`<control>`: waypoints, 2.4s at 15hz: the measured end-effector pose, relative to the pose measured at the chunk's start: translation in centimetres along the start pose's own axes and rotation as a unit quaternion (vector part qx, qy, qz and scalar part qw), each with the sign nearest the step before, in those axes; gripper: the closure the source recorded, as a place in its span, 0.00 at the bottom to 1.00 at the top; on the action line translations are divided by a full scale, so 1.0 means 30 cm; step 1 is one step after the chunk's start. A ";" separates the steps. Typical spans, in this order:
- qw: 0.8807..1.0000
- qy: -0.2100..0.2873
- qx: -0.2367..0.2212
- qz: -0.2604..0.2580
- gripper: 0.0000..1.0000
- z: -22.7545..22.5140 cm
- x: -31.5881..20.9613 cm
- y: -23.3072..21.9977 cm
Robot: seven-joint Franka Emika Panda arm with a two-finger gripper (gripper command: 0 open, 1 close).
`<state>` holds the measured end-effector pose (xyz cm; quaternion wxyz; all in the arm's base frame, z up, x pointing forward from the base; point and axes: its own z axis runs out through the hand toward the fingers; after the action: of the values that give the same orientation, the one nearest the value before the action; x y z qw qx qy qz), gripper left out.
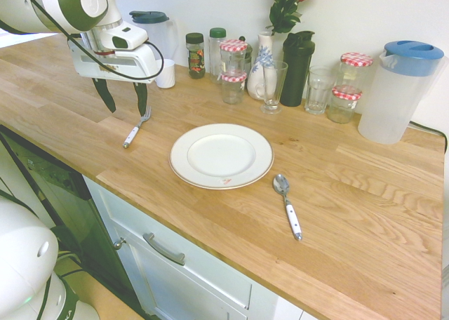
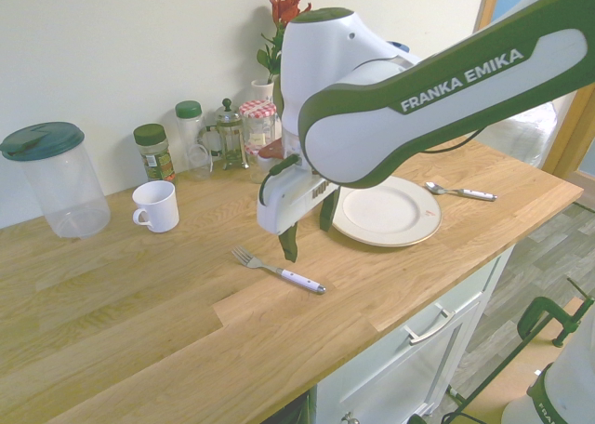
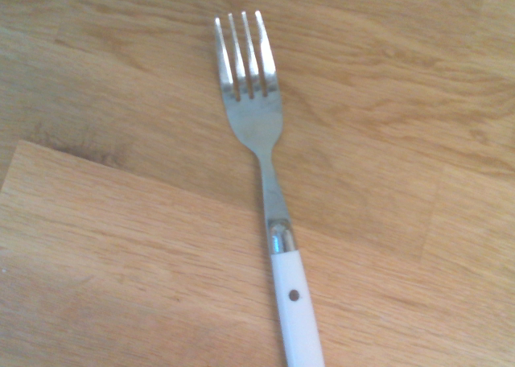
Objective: Put the fork into the plate
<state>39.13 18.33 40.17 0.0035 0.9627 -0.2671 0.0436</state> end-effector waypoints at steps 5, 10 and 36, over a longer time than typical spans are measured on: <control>0.999 -0.033 -0.013 0.000 0.00 0.131 0.033 -0.034; 0.999 -0.041 -0.017 -0.011 1.00 0.167 0.034 -0.038; 0.998 -0.050 -0.014 -0.027 1.00 0.260 0.065 -0.082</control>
<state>42.70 19.21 32.59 0.0047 0.9704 -0.2412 -0.0081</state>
